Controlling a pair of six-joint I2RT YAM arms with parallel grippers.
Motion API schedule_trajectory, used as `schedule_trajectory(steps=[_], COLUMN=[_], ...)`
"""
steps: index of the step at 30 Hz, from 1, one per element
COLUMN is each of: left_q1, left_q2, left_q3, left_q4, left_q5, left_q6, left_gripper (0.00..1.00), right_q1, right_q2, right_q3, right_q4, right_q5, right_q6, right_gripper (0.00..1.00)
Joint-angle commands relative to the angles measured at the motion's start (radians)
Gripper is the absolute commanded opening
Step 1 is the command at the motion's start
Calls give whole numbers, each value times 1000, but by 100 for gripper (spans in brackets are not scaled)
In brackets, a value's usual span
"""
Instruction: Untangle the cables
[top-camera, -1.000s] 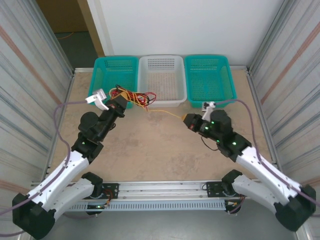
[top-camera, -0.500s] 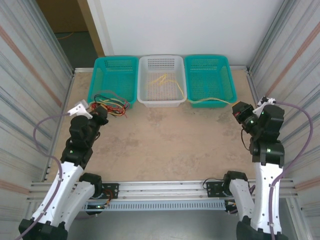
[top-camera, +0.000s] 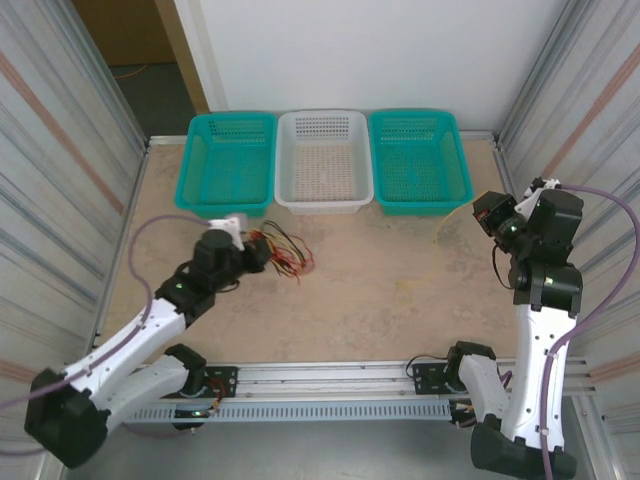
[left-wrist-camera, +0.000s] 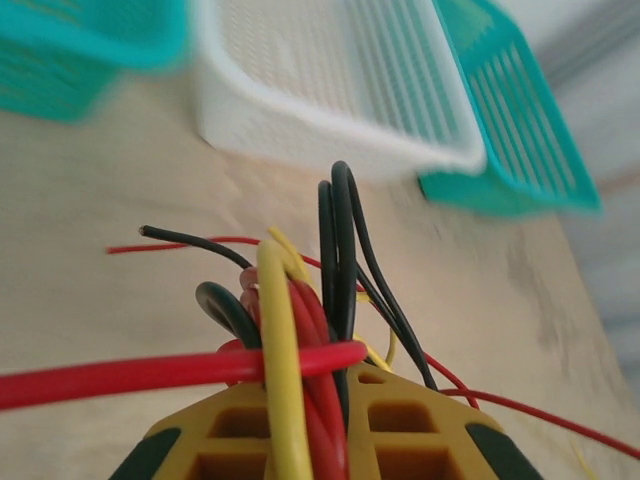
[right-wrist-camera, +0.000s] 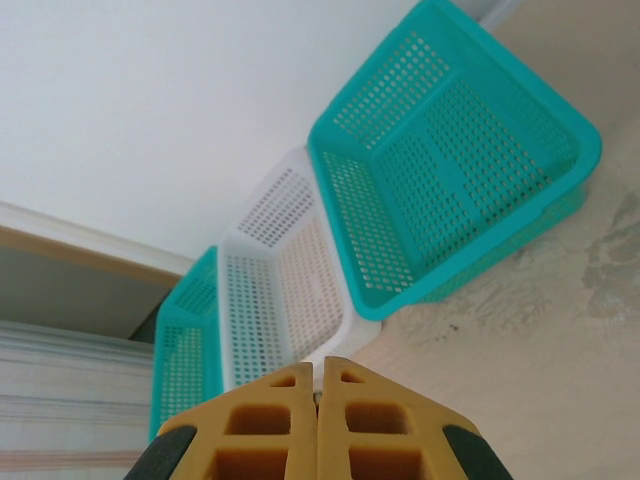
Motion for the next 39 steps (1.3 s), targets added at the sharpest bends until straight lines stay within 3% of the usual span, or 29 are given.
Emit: schedule_trajectory(steps=[1,2,3,4,6,7,8,15,20,23,25,36,39], left_q1=[-109,-127,-138,-140,-140,-142,-142,-113,-76,-97,-126,-245,-256], left_q2=[77,108,143,185,253,279,300,234,158,148,160,316,341], left_q3=[63,69,79,91,128,146,165,302,378,399,408,421,430], left_q4=[89,98,97,97,72,63,46,-108,-115,-86,-61,120,129], left_q5=[-68,-76,-78,-66,-45,-37,-30,-86,139,290,334,436,412], left_q6=[38,30,16,1,-12,-4,10,157,356,450,474,458,467], left_gripper=[0,0,7,30,61,82,92,93,84,84,83,80,77], right_q1=[-6,-6,-5,-5,-1,5,15,204,395,492,538,645,652], right_q2=[-1,-1,1,3,9,12,16,85,160,231,269,400,404], right_q3=[44,49,53,59,70,76,85,194,274,330,360,462,449], right_q4=[-38,-41,-40,-43,-44,-43,-43,-44,11,53,92,253,297], right_q5=[6,4,-1,-11,-23,-26,-25,65,114,114,93,27,11], right_q6=[-50,-54,-58,-62,-72,-78,-86,-164,-186,-188,-179,-91,-64], right_gripper=[0,0,0,0,0,0,0,0,0,0,0,0,0])
